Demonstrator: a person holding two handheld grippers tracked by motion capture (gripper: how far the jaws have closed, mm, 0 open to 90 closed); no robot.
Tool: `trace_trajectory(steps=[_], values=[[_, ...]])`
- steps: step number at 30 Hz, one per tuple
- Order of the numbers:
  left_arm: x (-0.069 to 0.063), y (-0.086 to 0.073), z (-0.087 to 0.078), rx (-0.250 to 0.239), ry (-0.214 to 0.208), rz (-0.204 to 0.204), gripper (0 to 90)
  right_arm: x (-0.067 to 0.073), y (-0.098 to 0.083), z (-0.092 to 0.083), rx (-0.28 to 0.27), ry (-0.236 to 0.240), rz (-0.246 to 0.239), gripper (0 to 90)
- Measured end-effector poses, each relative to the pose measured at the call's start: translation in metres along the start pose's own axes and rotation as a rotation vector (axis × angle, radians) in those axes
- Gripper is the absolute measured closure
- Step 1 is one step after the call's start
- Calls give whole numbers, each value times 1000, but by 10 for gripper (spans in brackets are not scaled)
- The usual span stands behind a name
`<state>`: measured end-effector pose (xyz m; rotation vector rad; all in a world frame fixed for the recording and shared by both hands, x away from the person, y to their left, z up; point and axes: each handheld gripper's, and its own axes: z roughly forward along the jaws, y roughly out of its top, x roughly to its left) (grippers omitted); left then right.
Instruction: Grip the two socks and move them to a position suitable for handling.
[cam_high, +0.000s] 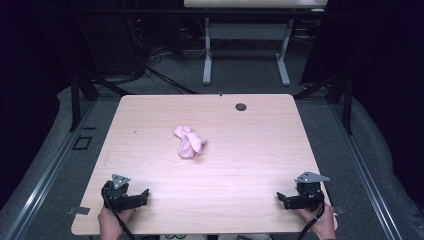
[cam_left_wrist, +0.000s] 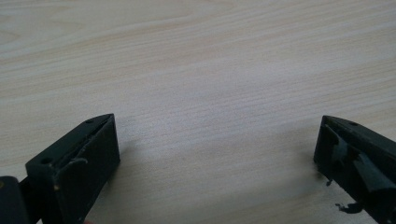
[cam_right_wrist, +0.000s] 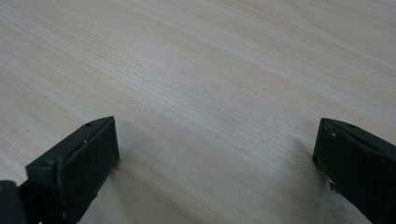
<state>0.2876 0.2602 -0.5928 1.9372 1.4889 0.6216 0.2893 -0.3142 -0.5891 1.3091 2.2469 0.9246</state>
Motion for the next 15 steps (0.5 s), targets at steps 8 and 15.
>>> trace_trajectory(steps=[8,15], values=[[0,6,6,6,-51,53,2,-2,3,3,4,-1,-1,0],[-3,15,7,39,-41,63,1,-3,3,3,-3,-9,12,10]])
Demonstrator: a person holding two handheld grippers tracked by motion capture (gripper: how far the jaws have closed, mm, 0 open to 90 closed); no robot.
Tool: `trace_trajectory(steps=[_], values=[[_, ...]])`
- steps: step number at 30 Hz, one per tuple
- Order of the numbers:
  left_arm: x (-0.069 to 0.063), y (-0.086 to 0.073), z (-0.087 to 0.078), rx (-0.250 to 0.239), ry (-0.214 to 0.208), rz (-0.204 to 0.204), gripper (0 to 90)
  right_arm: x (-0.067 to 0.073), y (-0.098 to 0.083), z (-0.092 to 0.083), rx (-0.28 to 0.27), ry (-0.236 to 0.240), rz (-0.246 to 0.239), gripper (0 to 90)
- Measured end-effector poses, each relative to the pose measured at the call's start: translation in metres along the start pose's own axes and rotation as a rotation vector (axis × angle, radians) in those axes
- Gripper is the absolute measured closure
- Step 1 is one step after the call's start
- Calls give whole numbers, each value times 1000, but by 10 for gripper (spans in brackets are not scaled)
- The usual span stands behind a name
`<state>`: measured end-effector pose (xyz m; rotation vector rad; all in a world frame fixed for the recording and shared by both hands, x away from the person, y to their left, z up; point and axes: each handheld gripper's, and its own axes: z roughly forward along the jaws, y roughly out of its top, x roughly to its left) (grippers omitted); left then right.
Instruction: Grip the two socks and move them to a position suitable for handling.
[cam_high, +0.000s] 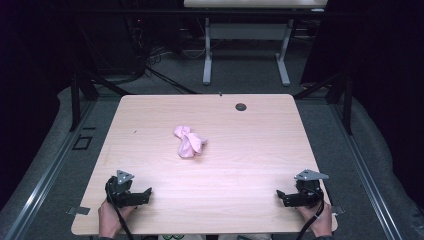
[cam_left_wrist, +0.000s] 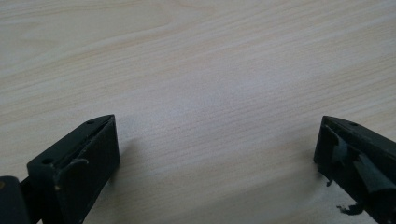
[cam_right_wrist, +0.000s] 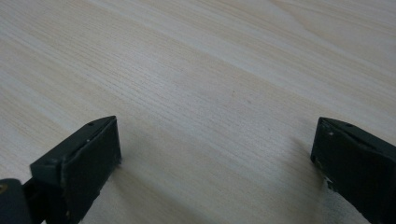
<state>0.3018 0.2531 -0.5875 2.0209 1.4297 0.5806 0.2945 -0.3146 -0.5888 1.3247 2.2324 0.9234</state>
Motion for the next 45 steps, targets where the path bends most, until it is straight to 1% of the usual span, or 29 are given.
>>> trace_trajectory(steps=[1,2,4,5,6,9,12,13,14,15,18,22,23,24,26,29,31,32,34,35,37,38,39,40,41,42,43,44,45], values=[[-1,3,0,-4,-13,-8,1,0,0,0,-1,0,0,12],[-1,6,0,-2,-35,-9,1,0,0,0,-2,-4,6,16],[-2,14,0,-13,-67,-20,2,0,0,0,-4,-6,6,18],[-3,24,0,-23,-99,-19,3,0,-1,0,-10,-10,13,23],[-3,24,0,-23,-99,-19,3,0,-1,0,-10,-10,13,23],[-7,41,0,-53,-144,-30,3,0,-1,0,-11,-11,11,28],[-13,58,2,-75,-164,-12,4,0,-1,-1,-10,-14,11,31],[-16,66,3,-81,-176,-6,3,0,-1,-1,-10,-14,11,32],[-20,75,6,-79,-188,5,7,0,-1,-1,-11,-15,12,34],[-20,75,6,-79,-188,5,9,0,-1,-1,-11,-15,12,34],[-29,91,11,-72,-221,23,16,-1,-1,-1,-12,-17,15,39],[-40,110,20,-64,-264,29,20,0,-1,-1,-16,-14,17,40],[-42,114,23,-57,-279,24,20,-1,-1,-1,-14,-18,16,42],[-44,119,26,-53,-286,29,24,-1,-1,-1,-14,-19,15,43],[-47,129,33,-43,-308,24,25,-1,-1,-1,-16,-19,15,43],[-51,143,42,-29,-332,35,35,-1,-1,-1,-17,-21,16,47],[-55,154,52,-19,-338,42,52,-1,-1,-1,-19,-15,20,51],[-56,159,56,-11,-340,37,67,-1,-1,-1,-19,-17,21,54],[-60,170,68,-4,-338,39,125,-1,-2,-2,-20,-19,17,59],[-60,170,68,-4,-338,39,150,-1,-2,-2,-20,-19,17,59],[-63,176,75,8,-332,39,153,-1,-2,-2,-21,-18,17,64],[-65,179,80,15,-325,37,171,-1,-2,-2,-21,-22,13,71],[-66,180,82,20,-317,41,171,-1,-2,-2,-21,-22,13,71],[-68,181,84,15,-306,44,180,-1,-2,-2,-21,-23,12,73],[-69,182,87,18,-296,56,205,-1,-2,-2,-25,-21,15,74],[-71,182,90,31,-291,60,238,-1,-2,-2,-25,-21,15,77],[-72,181,94,38,-299,57,315,-1,-2,-2,-27,-25,15,82],[-72,180,97,56,-307,47,315,-1,-2,-2,-27,-25,15,82],[-73,179,100,64,-300,39,364,-1,-2,-2,-28,-27,16,83]])
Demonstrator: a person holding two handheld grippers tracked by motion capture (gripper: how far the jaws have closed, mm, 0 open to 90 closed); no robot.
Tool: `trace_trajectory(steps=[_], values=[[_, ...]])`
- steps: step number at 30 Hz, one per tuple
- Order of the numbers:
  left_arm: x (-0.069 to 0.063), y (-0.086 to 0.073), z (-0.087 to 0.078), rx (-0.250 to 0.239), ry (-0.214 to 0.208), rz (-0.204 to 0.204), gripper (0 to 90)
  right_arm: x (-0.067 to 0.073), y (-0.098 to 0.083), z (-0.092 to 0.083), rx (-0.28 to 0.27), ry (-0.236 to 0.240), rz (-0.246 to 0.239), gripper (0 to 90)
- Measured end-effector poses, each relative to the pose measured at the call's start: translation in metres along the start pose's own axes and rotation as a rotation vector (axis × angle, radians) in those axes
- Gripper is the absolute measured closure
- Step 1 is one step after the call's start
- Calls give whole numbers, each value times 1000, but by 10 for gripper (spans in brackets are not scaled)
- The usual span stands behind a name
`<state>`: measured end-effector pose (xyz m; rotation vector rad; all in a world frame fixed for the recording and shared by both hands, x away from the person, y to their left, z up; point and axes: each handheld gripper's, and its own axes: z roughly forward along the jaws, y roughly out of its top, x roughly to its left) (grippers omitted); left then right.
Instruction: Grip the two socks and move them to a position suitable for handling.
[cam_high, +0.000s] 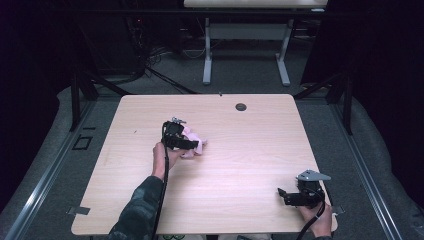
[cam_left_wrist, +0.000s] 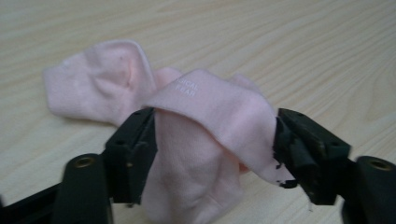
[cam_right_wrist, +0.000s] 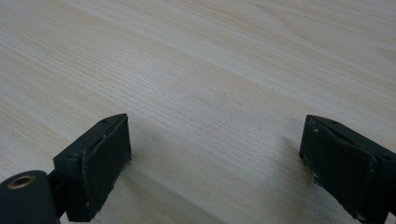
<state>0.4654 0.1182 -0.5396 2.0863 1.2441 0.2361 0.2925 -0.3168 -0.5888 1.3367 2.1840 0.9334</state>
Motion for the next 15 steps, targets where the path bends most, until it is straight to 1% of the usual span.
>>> trace_trajectory(steps=[2,3,5,6,7,9,10,13,15], values=[[1,-2,4,11,-9,-20,487,0,0,0,-3,6,-2,89],[2,-3,5,12,-7,-26,563,0,0,0,-1,6,-2,93],[2,-6,6,13,-6,-27,685,0,0,0,-3,4,-3,98],[2,-7,7,12,-1,-26,784,0,0,-1,-5,5,-3,105],[2,-8,7,19,-2,-17,784,0,0,-1,-5,5,-3,105],[1,-10,6,10,1,-24,828,0,0,-1,-6,2,1,107],[1,-10,5,4,5,-18,838,0,0,-1,-4,3,0,109],[-2,-12,-1,-4,17,6,841,0,0,-1,-5,3,2,110],[-4,-12,-5,-18,22,11,839,0,0,-1,-6,3,2,112]])
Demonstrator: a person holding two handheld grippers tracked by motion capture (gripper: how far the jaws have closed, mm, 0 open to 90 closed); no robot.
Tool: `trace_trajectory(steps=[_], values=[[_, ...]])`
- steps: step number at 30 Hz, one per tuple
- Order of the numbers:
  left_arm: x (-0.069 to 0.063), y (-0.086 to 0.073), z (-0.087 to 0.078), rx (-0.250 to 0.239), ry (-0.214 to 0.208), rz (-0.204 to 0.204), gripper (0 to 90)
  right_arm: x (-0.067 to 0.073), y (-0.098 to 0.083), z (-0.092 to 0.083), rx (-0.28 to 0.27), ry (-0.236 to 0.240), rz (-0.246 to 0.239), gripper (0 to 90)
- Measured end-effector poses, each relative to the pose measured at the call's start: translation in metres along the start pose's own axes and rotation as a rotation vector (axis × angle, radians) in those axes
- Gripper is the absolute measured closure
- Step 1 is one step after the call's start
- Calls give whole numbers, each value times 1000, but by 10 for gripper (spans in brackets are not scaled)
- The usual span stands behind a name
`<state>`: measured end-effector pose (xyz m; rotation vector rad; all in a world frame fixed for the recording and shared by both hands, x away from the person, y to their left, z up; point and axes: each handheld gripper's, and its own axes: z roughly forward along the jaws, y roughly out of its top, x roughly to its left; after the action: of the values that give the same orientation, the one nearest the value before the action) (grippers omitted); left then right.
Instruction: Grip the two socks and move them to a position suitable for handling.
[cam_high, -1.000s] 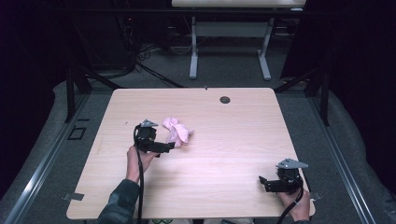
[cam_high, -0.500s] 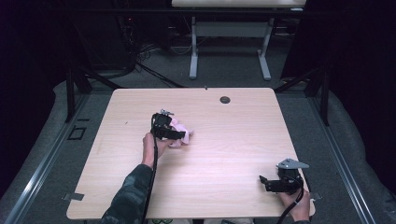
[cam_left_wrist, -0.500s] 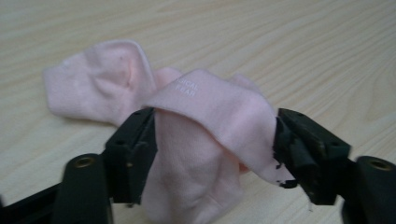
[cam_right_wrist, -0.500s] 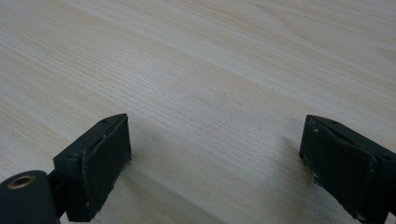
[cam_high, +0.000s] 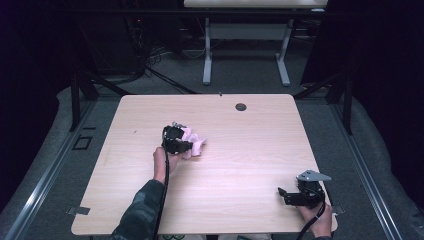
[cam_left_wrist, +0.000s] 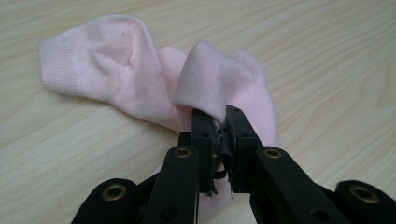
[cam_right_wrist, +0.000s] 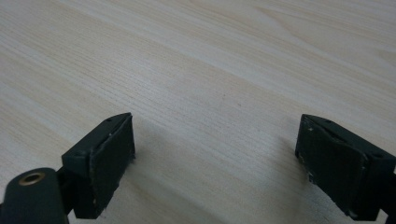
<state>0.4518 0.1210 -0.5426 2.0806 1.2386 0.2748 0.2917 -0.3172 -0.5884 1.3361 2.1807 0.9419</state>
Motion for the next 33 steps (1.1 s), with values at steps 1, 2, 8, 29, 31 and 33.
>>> trace_trajectory(steps=[1,2,8,29,31,33], values=[[-1,0,-6,-19,10,16,837,0,0,0,0,-1,1,114],[-1,0,-6,-19,10,16,837,0,0,0,-1,-2,2,115],[-6,1,-29,-65,3,35,837,0,0,0,0,-1,2,117],[-76,-51,-102,-59,-232,189,841,0,0,0,-8,-6,12,131],[-82,-61,-104,-49,-266,193,840,0,0,0,-8,-9,16,131],[-89,-71,-103,-35,-284,193,840,0,0,0,-9,-9,16,131]])
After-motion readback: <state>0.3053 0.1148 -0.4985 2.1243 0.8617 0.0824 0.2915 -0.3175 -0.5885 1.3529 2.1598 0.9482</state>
